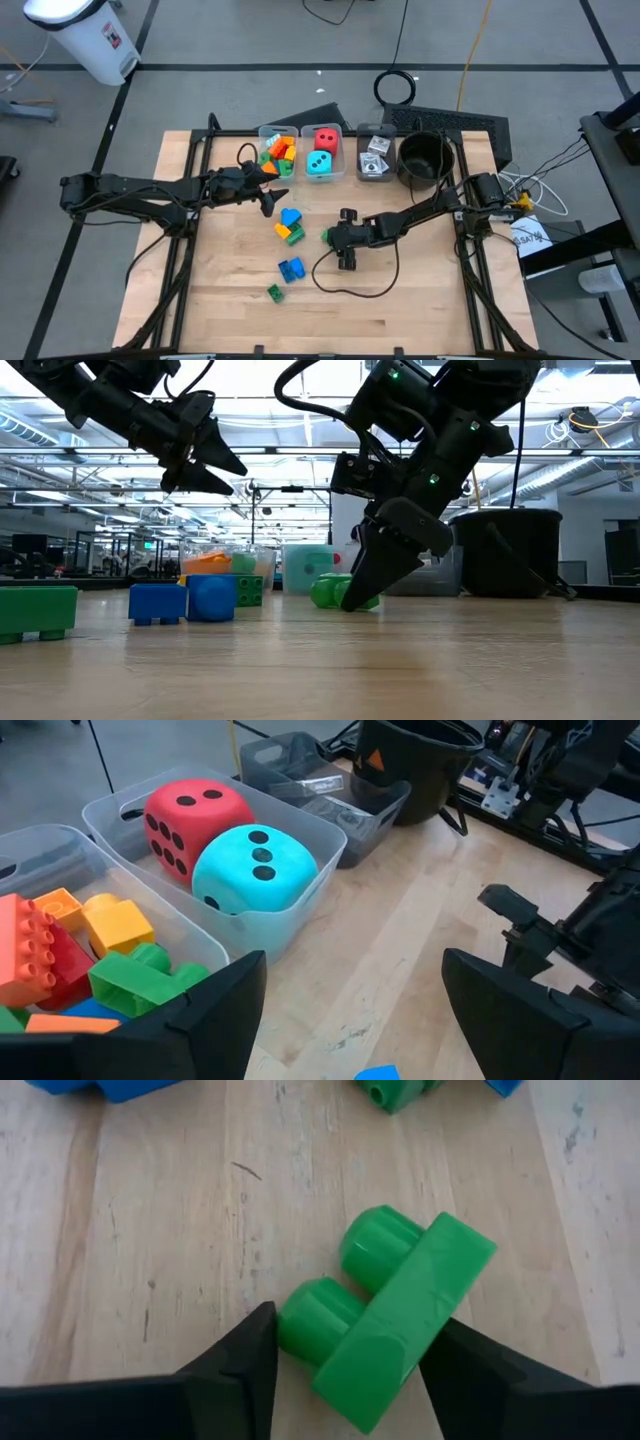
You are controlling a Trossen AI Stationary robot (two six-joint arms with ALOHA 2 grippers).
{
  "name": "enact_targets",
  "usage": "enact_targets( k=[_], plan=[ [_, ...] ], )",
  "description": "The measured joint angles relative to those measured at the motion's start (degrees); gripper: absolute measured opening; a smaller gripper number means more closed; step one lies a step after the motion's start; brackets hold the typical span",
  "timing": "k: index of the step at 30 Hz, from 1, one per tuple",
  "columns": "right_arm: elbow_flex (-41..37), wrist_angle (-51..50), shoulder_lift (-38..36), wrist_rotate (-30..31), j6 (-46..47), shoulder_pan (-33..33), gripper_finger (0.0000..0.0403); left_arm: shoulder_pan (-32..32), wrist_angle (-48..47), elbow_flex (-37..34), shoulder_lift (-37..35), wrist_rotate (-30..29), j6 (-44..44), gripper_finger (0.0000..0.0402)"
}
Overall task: Pick & Place Toys
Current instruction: Put the green game piece into the left transparent bin
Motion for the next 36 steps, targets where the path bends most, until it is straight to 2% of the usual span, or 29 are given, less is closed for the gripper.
enact_targets(
  k=[6,14,21,24,30,33,36],
  plan=[
    [0.0,-0.1,0.0,0.0,-0.5,0.0,0.0186,0.0,1.1,0.0,0.0,0.0,-1.7,0.0308],
    [-0.1,-0.5,-0.9,0.0,-1.9,0.0,0.0173,0.0,1.0,0.0,0.1,-0.1,-6.5,0.0308],
    [-0.1,-0.6,-4.0,0.4,-5.7,1.3,0.0173,0.0,2.7,0.1,4.3,-0.3,-9.9,0.0308],
    [-0.1,-0.8,-5.0,0.8,-8.7,2.5,0.0173,0.0,7.1,0.0,8.0,4.5,-10.7,0.0308],
    [-0.1,-0.2,-7.0,10.0,-13.1,5.1,0.0173,-1.5,23.5,0.0,16.3,18.6,-10.4,0.0308],
    [-0.1,0.5,-8.0,15.3,-15.0,5.9,0.0173,-2.6,30.8,0.0,20.1,22.7,-11.4,0.0308],
    [-0.1,2.3,-8.5,19.8,-16.9,6.7,0.0173,-3.9,32.8,1.1,23.7,25.0,-11.7,0.0308]
  ],
)
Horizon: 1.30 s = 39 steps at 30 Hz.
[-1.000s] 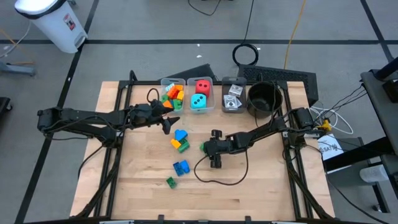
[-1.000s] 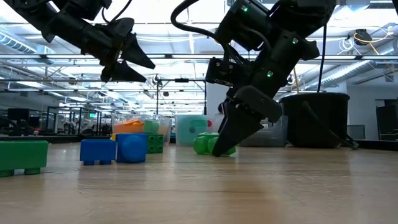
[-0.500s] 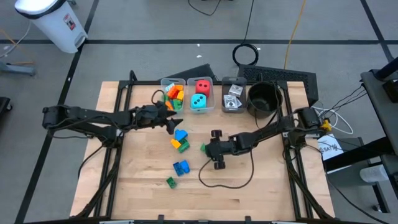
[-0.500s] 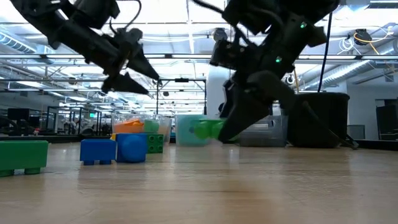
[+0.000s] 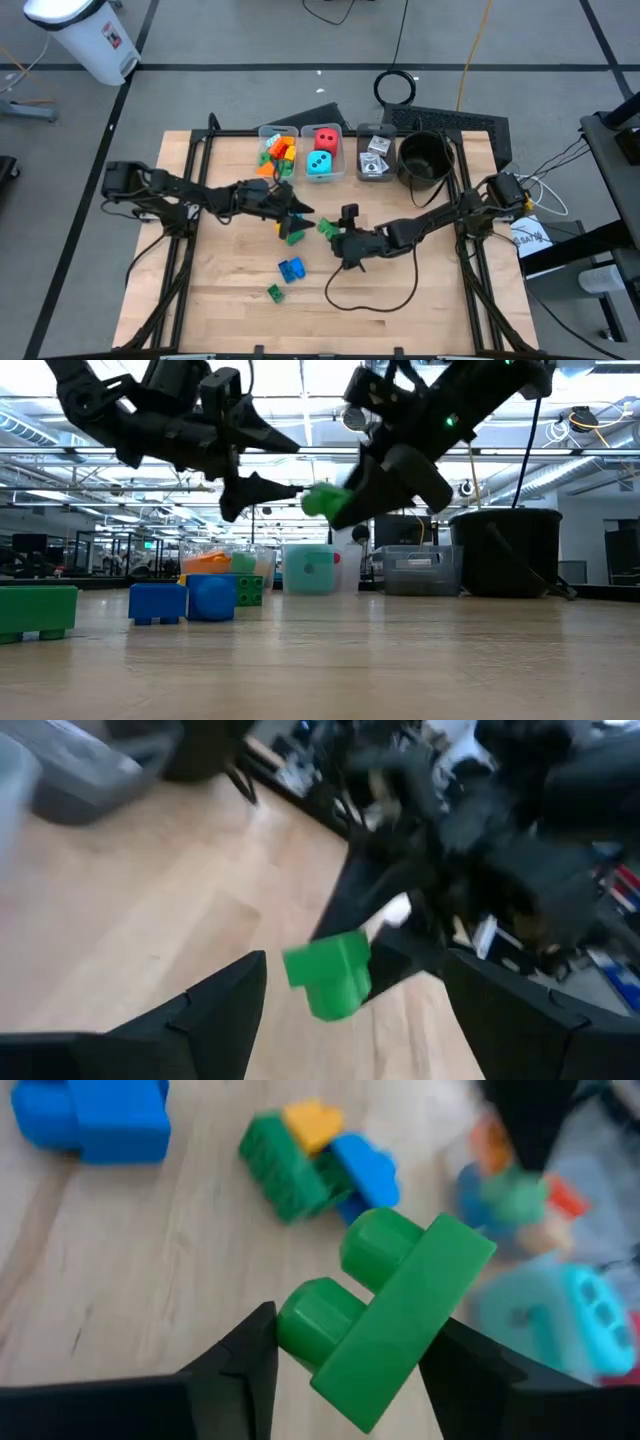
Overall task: Pick & Place Toys
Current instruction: Put the green game piece into the left transparent bin
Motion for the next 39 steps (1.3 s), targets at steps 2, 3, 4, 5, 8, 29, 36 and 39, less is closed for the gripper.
enact_targets(
  k=[2,3,4,5,8,29,36,39],
  plan=[
    [0.0,2.6,0.0,1.5,-2.0,0.6,0.0173,-0.8,-0.2,1.5,2.2,0.6,0.0,0.0308],
    [0.0,3.4,0.0,1.8,-3.1,0.9,0.0173,-1.1,-0.2,2.3,3.3,0.7,0.0,0.0308],
    [0.0,4.4,0.0,2.1,-4.3,1.2,0.0173,-1.4,-0.2,3.1,4.5,0.8,0.1,0.0308],
    [0.0,5.3,0.0,2.6,-5.3,1.5,0.0173,-1.7,-0.3,4.0,5.6,0.9,0.6,0.0308],
    [0.0,6.9,-0.1,3.2,-7.2,1.8,0.0173,-1.9,-0.2,6.8,8.6,2.8,1.2,0.0308],
    [0.1,9.3,-0.2,5.9,-8.1,1.9,0.0202,-1.9,-0.8,12.5,14.6,9.5,-0.2,0.0143],
    [0.1,9.0,-0.6,12.2,-3.3,2.4,0.0243,6.7,-14.4,12.5,4.1,13.1,4.9,0.0140],
    [0.0,7.5,-1.5,14.4,-0.8,3.5,0.0247,9.5,-21.8,12.6,-1.6,5.5,9.9,0.0140]
  ],
)
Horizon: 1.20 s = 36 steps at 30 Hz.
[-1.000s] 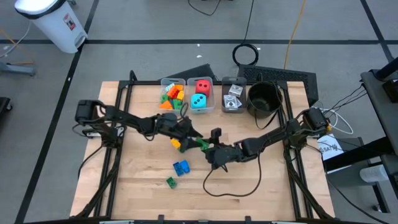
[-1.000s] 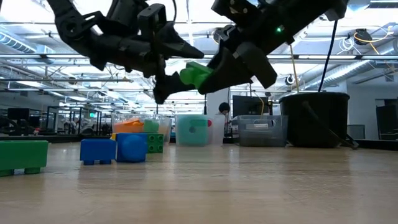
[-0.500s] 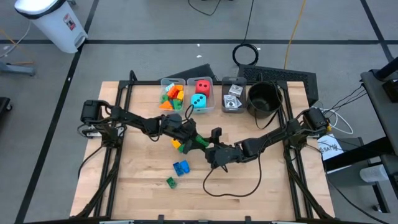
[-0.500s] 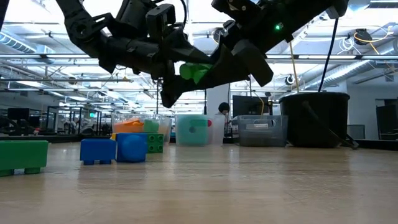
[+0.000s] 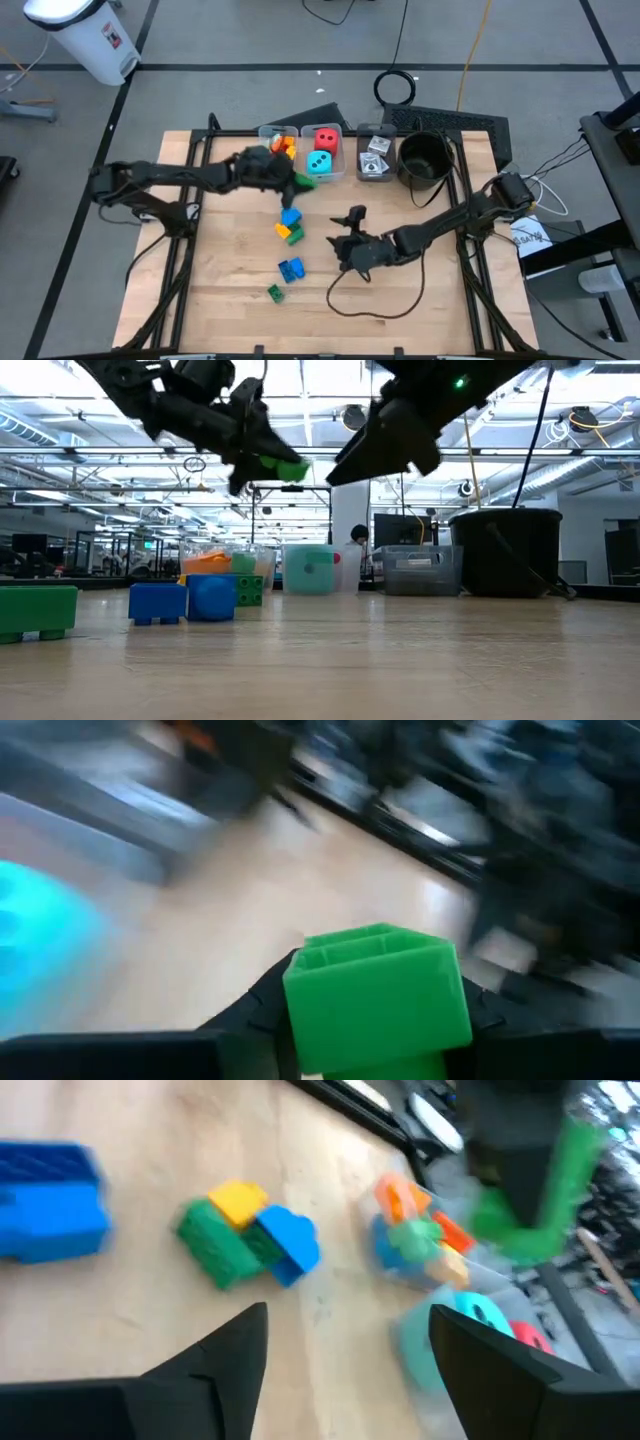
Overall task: Pick & Place Toys
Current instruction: Put the green game piece into the left transparent bin, then put the blue game piece into the left transparent bin
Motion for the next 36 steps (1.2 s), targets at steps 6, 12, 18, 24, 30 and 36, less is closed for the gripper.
enact_targets(
  k=[6,12,18,24,30,36],
  plan=[
    [0.0,-1.6,-2.4,0.4,0.7,1.5,0.0240,4.5,-13.1,0.1,-7.4,-18.2,6.1,0.0140],
    [0.0,-1.4,-2.4,0.3,0.7,1.4,0.0230,9.7,-20.3,0.0,-6.3,-30.0,7.0,0.0140],
    [0.0,-1.4,-2.3,0.3,0.7,1.1,0.0224,14.9,-19.6,0.0,-2.2,-30.6,8.1,0.0140],
    [0.0,-1.4,-2.3,0.3,0.7,1.0,0.0226,17.7,-17.6,0.0,-0.2,-31.2,6.8,0.0184],
    [0.0,-1.4,-2.3,0.3,1.3,1.0,0.0224,18.0,-17.4,0.0,-0.2,-31.1,8.7,0.0362],
    [0.0,-1.4,-2.3,0.3,1.3,1.0,0.0223,18.0,-19.8,-0.1,-2.5,-29.0,11.3,0.0359]
  ],
)
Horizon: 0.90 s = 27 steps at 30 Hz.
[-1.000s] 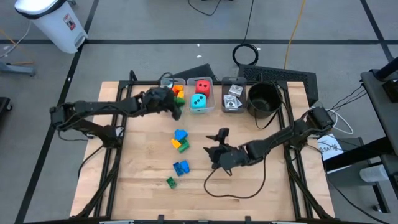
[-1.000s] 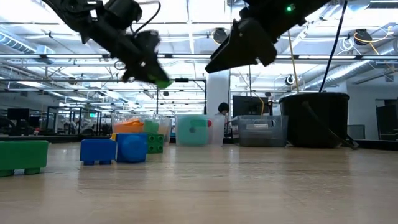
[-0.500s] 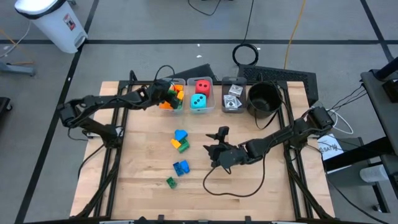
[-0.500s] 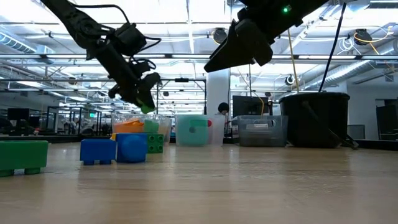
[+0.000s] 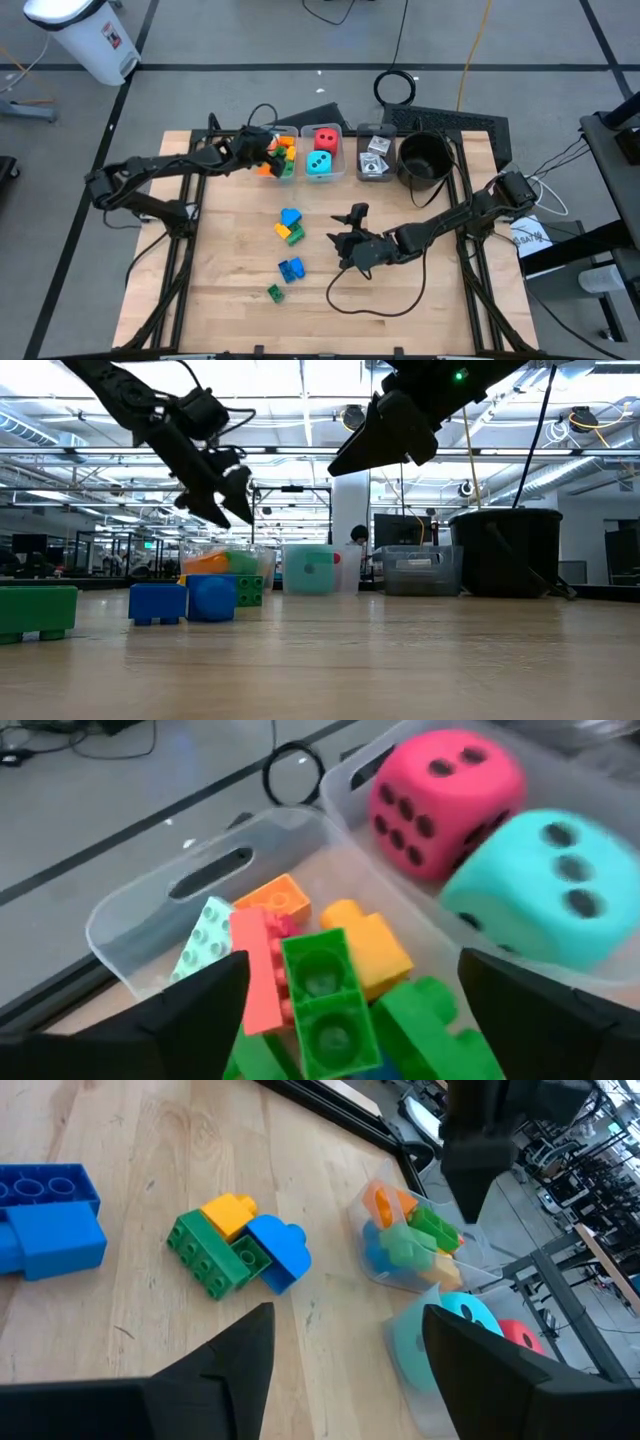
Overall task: Pick & Place Toys
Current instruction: Put the blue game piece into the left transparent bin
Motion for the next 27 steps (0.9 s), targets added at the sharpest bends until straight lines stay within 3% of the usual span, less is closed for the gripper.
enact_targets(
  k=[9,18,22,27],
  plan=[
    [0.0,0.0,0.0,0.0,0.9,0.1,0.0224,-3.6,-9.6,-0.8,-8.9,14.8,-5.1,0.0306],
    [0.0,0.4,0.0,0.0,1.5,0.1,0.0221,-20.7,3.4,-10.4,-7.2,16.1,-11.5,0.0305],
    [0.0,1.0,0.0,0.0,1.4,0.1,0.0221,-26.7,5.6,-12.0,-5.1,12.5,-14.2,0.0305],
    [0.0,1.3,0.0,0.0,1.4,0.1,0.0217,-31.6,5.2,-12.6,-0.8,-0.7,-18.8,0.0305]
  ],
)
